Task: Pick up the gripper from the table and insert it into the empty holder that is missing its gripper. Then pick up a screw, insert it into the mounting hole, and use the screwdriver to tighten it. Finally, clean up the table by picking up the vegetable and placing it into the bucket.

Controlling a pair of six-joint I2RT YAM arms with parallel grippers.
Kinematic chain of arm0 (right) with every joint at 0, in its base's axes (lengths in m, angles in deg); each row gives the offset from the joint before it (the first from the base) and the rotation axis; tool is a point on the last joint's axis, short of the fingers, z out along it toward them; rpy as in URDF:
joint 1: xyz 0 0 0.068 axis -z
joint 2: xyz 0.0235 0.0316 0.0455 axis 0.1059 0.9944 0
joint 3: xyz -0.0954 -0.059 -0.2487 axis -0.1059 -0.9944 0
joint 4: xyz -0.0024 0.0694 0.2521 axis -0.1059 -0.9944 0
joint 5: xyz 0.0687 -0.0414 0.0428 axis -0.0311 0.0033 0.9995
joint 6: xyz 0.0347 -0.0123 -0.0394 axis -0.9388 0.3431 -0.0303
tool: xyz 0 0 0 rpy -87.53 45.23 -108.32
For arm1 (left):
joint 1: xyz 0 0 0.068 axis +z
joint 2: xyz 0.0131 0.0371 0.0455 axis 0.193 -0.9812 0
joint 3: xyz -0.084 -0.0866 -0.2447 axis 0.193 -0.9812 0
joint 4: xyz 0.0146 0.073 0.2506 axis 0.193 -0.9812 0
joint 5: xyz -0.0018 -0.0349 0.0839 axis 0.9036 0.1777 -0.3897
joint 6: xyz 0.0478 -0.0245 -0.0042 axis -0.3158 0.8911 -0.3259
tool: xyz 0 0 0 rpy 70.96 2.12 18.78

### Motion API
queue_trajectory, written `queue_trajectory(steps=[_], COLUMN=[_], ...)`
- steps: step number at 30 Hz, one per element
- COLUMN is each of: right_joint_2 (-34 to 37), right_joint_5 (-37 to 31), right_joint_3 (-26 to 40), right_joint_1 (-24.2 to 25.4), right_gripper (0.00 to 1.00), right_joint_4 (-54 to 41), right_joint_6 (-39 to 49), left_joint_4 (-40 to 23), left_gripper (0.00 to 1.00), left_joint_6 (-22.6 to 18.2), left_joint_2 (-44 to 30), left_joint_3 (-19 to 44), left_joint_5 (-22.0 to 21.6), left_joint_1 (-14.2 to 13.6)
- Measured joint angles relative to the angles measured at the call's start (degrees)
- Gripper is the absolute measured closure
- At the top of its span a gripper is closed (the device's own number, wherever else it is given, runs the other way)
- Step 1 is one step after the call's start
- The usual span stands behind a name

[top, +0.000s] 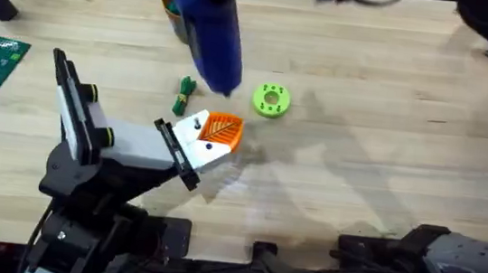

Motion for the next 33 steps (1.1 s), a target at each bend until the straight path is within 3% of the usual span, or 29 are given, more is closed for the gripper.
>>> queue_trajectory(steps=[5,15,21,27,33], right_joint_2=[0.12,0.22,0.22,0.22,0.65], right_joint_5=[-7.56,-25.74,-41.21,-56.04,-67.07], right_joint_3=[-0.08,0.76,1.95,2.61,2.63], right_joint_1=[0.51,3.38,3.24,3.22,3.94], right_gripper=[0.962,0.962,0.962,0.962,0.962], right_joint_4=[-20.24,-40.83,-45.49,-53.03,-59.84], right_joint_6=[13.11,33.58,41.14,43.37,46.79], left_joint_4=[0.00,0.00,0.00,0.00,0.00], left_gripper=[0.992,0.992,0.992,0.992,0.992], left_joint_6=[0.18,0.19,0.19,0.19,0.19], left_joint_2=[0.01,0.02,0.01,0.01,0.01], left_joint_3=[0.00,0.00,0.00,0.00,0.00], left_joint_5=[-0.16,-0.16,-0.16,-0.17,-0.17], left_joint_1=[0.00,0.00,0.00,0.00,0.00])
